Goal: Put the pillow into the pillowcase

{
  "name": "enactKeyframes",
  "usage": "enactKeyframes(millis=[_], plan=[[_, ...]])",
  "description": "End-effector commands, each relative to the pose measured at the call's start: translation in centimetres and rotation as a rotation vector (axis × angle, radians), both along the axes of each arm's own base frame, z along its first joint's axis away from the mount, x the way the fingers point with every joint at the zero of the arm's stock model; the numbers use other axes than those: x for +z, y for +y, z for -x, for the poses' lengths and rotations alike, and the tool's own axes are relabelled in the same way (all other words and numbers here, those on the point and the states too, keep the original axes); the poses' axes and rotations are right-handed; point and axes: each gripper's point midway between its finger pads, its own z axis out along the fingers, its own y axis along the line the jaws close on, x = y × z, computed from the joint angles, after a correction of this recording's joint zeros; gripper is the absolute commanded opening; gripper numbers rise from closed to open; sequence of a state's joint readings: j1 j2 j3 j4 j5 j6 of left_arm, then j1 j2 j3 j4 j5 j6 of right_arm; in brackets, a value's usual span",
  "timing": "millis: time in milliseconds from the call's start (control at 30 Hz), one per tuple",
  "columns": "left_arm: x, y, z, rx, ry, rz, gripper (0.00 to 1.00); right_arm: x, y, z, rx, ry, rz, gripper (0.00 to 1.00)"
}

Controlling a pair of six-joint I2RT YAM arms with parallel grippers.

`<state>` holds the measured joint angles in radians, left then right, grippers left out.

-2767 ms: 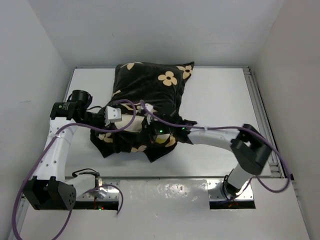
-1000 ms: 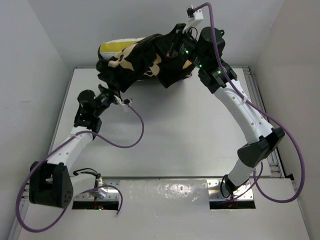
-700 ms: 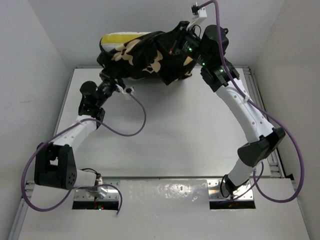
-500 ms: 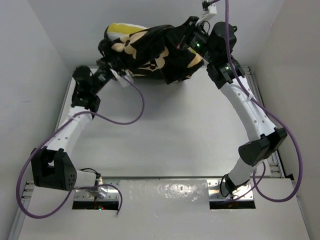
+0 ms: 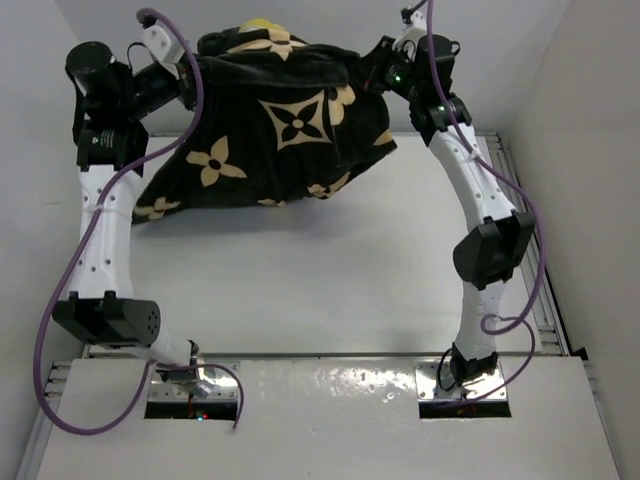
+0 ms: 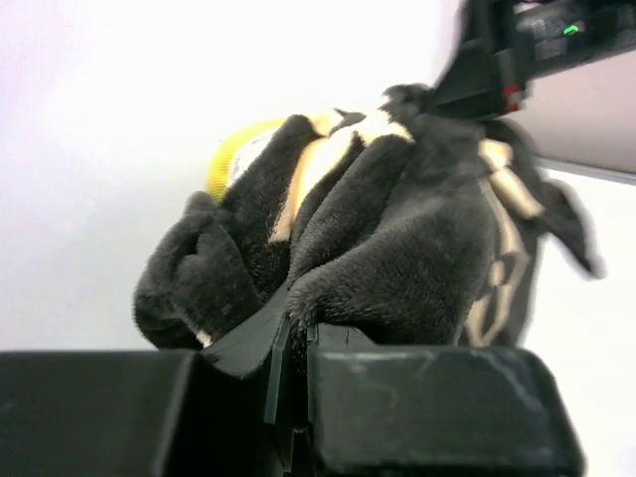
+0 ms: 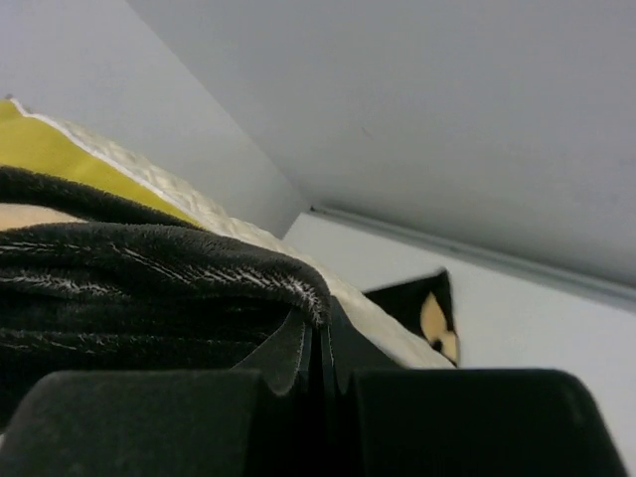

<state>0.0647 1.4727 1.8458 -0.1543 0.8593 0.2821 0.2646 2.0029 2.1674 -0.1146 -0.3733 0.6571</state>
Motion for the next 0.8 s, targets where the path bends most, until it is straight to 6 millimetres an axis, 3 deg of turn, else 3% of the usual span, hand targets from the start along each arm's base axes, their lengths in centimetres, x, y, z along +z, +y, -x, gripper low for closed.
enactKeyframes(millis=[0,133,167,200,233,267,333,367,400,433,467,500,533,633,700,733,767], plan=[[0.1,-1.9,1.5,-0.055,0.125,0.024,0.0,-4.5,-1.1,-1.9,0.002,0.118,0.02,0.0],[-1.3,-4.5,1.4,-0.045,0.13,-0.025,0.0,-5.7,0.2,-1.4,0.095,0.099,0.029,0.03],[-1.8,-4.2,0.3,0.011,0.154,-0.015,0.0,-5.8,0.8,-0.9,0.138,0.092,0.038,0.37],[-1.4,-4.1,0.0,0.038,0.151,-0.008,0.0,-5.5,0.9,-0.7,0.162,0.074,0.048,0.61],[-2.0,-3.6,-1.6,0.115,0.177,0.003,0.0,-6.1,1.0,-0.3,0.182,0.075,0.09,0.78],[-1.2,-3.3,-1.8,0.153,0.176,0.024,0.0,-5.9,0.3,-0.3,0.171,0.065,0.119,0.99],[-1.5,-2.3,-3.7,0.266,0.191,0.038,0.0,-7.4,-1.6,-0.4,0.113,0.083,0.222,0.99],[-1.5,-1.9,-4.0,0.295,0.195,0.042,0.0,-6.3,-4.2,-0.6,0.002,0.067,0.261,0.99],[-0.7,-1.8,-4.2,0.316,0.179,0.05,0.0,-8.7,-6.0,-0.5,-0.046,0.113,0.317,0.99],[-0.9,-1.2,-4.9,0.359,0.183,0.051,0.0,-9.2,-7.6,-0.3,-0.093,0.129,0.336,0.99],[-0.9,-1.1,-5.1,0.373,0.187,0.061,0.0,-7.7,-10.5,0.5,-0.163,0.119,0.334,0.99],[-0.7,-1.1,-5.2,0.383,0.183,0.066,0.0,-10.2,-12.4,0.9,-0.202,0.186,0.337,0.99],[-0.6,-0.8,-5.3,0.404,0.182,0.07,0.0,-10.7,-14.6,1.2,-0.24,0.205,0.326,0.99],[-0.2,-0.3,-5.6,0.451,0.173,0.1,0.0,-11.6,-16.7,4.0,-0.261,0.23,0.303,0.97],[-0.3,0.4,-6.2,0.483,0.198,0.153,0.0,-11.0,-18.8,5.2,-0.301,0.208,0.301,0.89],[0.3,0.9,-6.3,0.496,0.199,0.178,0.0,-10.8,-19.0,5.6,-0.293,0.199,0.306,0.68],[-0.1,1.3,-6.4,0.511,0.239,0.205,0.0,-10.1,-19.0,6.4,-0.282,0.177,0.339,0.53]])
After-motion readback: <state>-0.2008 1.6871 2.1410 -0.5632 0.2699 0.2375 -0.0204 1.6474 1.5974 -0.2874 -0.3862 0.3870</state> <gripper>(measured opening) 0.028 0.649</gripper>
